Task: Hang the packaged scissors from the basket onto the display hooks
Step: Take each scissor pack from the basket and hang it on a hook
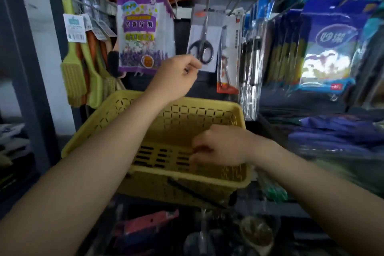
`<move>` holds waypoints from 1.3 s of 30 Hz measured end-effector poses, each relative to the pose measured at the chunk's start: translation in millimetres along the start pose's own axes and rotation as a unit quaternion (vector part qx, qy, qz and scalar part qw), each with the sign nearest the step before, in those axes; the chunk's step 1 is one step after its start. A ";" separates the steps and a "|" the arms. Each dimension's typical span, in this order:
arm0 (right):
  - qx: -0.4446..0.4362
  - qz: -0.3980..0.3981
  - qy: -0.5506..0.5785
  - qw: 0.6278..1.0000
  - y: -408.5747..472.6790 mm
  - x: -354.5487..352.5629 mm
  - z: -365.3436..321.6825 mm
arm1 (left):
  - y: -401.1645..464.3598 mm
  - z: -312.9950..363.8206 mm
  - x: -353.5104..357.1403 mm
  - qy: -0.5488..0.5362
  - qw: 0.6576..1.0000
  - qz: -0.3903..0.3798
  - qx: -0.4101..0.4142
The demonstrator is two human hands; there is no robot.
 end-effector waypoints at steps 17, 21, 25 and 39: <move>0.132 -0.103 0.003 0.986 -33.2 60.7 -48.6 | -239.8 -11.7 -29.9 0.196 0.895 -0.357 0.180; 0.113 -0.156 -0.043 0.980 -17.1 78.0 -56.7 | -240.5 -11.2 -30.1 0.197 0.905 -0.336 0.172; 0.119 -0.168 -0.080 0.975 -3.5 81.1 -56.8 | -236.3 -14.5 -26.4 0.202 0.899 -0.366 0.129; 0.099 0.039 -0.186 0.977 17.7 11.7 -34.6 | -198.5 -18.9 -39.1 0.218 0.931 -0.275 0.098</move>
Point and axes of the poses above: each hand's wrist, its own y-axis towards the middle knuckle, its own x-axis out of the palm, z = x × y, the point moved 7 cm from there along y, towards the middle knuckle, and after that the axes turned 7 degrees about x, right-handed, at the moved point
